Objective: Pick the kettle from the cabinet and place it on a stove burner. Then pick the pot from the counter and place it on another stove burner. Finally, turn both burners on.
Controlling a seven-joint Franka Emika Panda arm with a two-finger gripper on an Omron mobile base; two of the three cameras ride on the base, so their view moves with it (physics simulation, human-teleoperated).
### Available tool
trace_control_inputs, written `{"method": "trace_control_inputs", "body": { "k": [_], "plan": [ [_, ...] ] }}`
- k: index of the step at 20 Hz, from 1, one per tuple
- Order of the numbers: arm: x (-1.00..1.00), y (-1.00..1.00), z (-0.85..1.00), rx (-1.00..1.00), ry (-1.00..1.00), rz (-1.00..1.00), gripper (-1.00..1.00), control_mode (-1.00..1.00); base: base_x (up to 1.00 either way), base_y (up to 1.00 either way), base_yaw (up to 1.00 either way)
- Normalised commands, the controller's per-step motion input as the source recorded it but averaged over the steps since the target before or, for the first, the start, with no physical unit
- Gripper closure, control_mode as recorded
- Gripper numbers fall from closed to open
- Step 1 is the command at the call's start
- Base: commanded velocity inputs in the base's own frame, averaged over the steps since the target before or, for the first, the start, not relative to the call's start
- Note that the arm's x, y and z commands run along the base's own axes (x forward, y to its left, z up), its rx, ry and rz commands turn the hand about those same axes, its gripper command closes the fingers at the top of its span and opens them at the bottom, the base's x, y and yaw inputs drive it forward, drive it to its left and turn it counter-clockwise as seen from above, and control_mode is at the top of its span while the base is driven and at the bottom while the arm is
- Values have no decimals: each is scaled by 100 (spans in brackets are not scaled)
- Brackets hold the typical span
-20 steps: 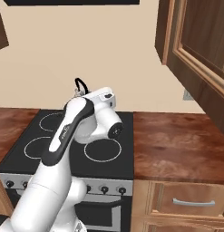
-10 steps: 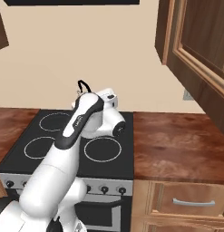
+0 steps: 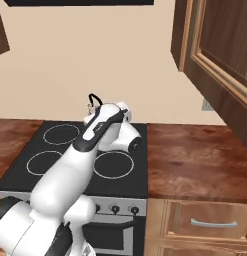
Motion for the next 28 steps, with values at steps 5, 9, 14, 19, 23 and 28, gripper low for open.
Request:
{"method": "trace_control_inputs", "body": {
  "k": [5, 9, 14, 19, 23, 28],
  "plan": [
    [13, -3, -28, -4, 0, 3, 100, -100, 0, 0, 0],
    [21, 0, -29, -4, 1, 2, 100, -100, 0, 0, 0],
    [30, 0, -26, -2, 1, 2, 100, -100, 0, 0, 0],
    [43, 0, -13, 3, 3, 2, 100, -100, 0, 0, 0],
    [48, 0, -4, 4, 3, 0, 100, -100, 0, 0, 0],
    [29, -3, -10, 1, 1, 2, 100, -100, 0, 0, 0]
  ]
}}
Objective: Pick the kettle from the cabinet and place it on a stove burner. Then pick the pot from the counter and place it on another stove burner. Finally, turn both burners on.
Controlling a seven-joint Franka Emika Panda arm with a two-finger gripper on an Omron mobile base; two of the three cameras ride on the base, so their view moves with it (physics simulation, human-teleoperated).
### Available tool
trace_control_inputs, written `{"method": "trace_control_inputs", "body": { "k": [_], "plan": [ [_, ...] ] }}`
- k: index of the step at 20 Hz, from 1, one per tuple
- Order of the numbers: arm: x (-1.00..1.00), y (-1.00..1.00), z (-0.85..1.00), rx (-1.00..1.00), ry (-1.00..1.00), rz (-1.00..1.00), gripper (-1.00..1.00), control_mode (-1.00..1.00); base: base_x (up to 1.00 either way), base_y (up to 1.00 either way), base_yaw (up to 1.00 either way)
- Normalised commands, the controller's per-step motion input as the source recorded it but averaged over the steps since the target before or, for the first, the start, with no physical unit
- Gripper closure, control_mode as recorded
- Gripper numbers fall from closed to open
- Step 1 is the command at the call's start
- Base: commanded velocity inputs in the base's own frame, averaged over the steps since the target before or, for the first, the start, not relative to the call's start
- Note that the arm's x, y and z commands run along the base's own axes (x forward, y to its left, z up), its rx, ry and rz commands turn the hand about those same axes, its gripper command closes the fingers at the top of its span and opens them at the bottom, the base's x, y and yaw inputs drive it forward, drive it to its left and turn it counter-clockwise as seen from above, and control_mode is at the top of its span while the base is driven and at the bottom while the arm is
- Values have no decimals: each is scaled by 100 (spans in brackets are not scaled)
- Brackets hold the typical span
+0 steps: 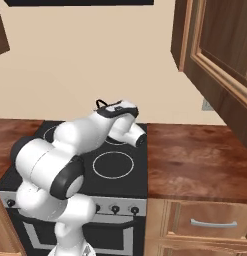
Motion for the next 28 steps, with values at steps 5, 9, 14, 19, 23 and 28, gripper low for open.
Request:
{"method": "trace_control_inputs", "body": {
  "k": [5, 9, 14, 19, 23, 28],
  "plan": [
    [14, -5, -18, 0, 0, 0, 100, -100, 0, 0, 0],
    [14, -9, -16, 0, 0, 1, 100, -100, 0, 0, 0],
    [17, -3, -20, 0, 0, 1, 100, -100, 0, 0, 0],
    [21, 0, -19, 0, 0, 0, 100, -100, 0, 0, 0],
    [22, 0, -15, 0, 0, 0, 100, -100, 0, 0, 0],
    [25, 0, -14, 1, 0, 0, 100, -100, 0, 0, 0]
  ]
}}
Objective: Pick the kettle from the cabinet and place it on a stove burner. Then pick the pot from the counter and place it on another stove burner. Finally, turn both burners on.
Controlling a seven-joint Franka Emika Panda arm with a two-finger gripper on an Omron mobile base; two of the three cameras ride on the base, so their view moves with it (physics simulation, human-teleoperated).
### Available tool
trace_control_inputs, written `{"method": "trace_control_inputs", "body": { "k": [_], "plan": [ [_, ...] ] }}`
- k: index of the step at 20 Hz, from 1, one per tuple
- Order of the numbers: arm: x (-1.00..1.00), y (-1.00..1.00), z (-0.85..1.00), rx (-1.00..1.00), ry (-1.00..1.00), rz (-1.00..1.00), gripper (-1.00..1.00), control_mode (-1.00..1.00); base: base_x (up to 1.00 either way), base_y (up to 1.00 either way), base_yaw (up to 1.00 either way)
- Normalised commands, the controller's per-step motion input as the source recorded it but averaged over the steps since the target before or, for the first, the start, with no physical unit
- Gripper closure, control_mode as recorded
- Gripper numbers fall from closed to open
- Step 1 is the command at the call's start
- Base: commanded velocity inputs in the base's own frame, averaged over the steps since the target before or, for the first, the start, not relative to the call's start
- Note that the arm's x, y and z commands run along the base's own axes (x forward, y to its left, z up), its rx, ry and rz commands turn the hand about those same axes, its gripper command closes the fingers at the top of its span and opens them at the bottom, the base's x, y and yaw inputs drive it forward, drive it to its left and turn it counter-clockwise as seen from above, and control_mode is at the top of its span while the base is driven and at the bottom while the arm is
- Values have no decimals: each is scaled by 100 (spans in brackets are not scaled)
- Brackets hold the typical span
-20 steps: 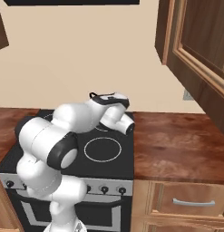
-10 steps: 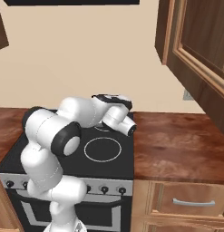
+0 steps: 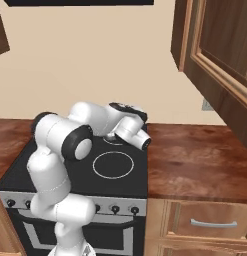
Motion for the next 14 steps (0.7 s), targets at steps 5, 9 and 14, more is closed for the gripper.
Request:
{"method": "trace_control_inputs", "body": {
  "k": [5, 9, 14],
  "plan": [
    [27, 0, -14, 1, 0, 0, 100, -100, 0, 0, 0],
    [26, 0, -15, 2, 0, 0, 100, -100, 0, 0, 0],
    [24, 0, -18, 1, 0, 0, 100, -100, 0, 0, 0]
  ]
}}
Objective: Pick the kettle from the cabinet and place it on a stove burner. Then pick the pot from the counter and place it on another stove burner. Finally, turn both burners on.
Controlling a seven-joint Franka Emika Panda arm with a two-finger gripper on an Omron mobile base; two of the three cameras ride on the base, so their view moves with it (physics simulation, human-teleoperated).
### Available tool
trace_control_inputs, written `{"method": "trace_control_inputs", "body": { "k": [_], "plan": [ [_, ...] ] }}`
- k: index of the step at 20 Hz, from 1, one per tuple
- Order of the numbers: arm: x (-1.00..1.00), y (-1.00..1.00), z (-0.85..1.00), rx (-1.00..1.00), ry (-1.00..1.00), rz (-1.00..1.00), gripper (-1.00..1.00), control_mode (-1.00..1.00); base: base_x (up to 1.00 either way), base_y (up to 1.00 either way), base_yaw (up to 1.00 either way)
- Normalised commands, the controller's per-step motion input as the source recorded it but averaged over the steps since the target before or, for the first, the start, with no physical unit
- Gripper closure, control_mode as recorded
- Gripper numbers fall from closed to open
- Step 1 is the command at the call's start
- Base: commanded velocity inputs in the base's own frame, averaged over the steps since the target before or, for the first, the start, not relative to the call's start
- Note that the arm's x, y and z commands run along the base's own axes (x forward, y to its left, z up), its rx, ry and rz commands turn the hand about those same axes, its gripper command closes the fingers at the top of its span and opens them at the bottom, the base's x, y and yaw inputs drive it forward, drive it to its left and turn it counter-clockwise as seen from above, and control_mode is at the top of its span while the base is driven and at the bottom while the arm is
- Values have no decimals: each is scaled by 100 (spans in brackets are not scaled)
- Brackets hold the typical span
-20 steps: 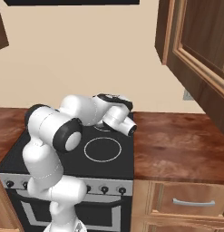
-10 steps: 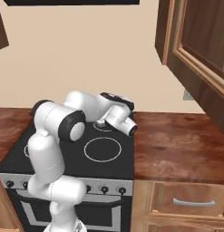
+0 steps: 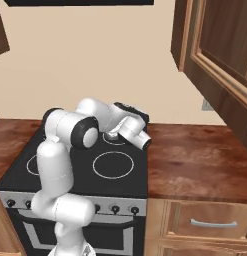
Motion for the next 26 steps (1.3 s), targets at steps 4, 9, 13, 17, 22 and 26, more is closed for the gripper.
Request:
{"method": "trace_control_inputs", "body": {
  "k": [4, 9, 13, 17, 22, 26],
  "plan": [
    [23, 0, -17, 2, 0, 0, 100, -100, 0, 0, 0],
    [22, -1, -17, 1, 0, 0, 100, -100, 0, 0, 0],
    [21, -1, -13, 1, 0, 0, 100, -100, 0, 0, 0],
    [24, 0, -11, 0, 0, 0, 100, -100, 0, 0, 0],
    [28, -1, -8, 0, 0, 0, 100, -100, 0, 0, 0],
    [29, -1, -9, 0, 0, 0, 100, -100, 0, 0, 0]
  ]
}}
